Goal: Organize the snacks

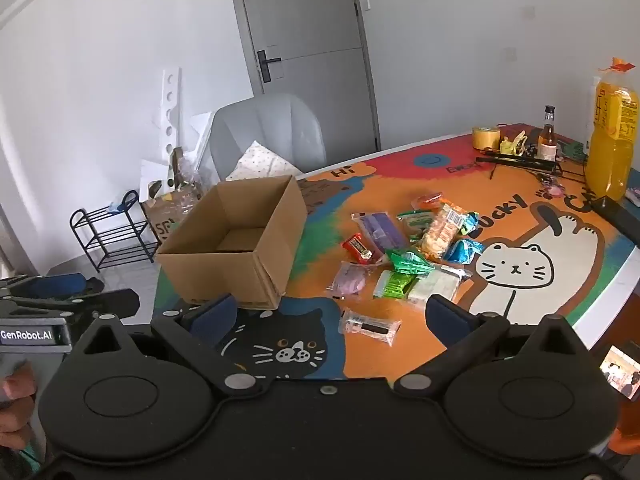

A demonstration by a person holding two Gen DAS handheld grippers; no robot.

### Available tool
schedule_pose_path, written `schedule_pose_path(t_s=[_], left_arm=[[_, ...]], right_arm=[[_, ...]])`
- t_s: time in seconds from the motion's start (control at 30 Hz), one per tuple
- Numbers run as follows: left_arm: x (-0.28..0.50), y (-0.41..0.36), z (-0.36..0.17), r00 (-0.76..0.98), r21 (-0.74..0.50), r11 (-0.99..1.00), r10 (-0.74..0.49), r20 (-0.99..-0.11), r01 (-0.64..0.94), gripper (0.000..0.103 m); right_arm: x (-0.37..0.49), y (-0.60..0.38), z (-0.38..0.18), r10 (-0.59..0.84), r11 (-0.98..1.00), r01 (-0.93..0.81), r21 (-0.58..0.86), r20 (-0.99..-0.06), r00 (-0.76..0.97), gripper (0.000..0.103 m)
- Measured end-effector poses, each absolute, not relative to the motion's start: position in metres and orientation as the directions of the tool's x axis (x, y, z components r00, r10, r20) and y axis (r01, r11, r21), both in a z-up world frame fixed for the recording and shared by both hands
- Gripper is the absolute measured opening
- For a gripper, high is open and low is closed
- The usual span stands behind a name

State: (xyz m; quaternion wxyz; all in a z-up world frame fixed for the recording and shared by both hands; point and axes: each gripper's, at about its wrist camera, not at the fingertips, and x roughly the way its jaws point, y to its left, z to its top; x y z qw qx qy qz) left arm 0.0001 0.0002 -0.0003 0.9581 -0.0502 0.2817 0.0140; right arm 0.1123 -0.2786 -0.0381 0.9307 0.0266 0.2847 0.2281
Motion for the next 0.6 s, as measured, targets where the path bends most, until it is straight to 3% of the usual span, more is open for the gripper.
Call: schedule_pose_path(t_s=[0.6], left_arm=[[0.003, -0.007, -0.005, 0.831, -0.067, 0.997, -0.010, -0.556, -0.033, 0.103]], right_arm=[[0.113, -0.278, -0.039, 0.456, 0.887, -0.414, 0.205, -0.533, 0.713, 0.103]])
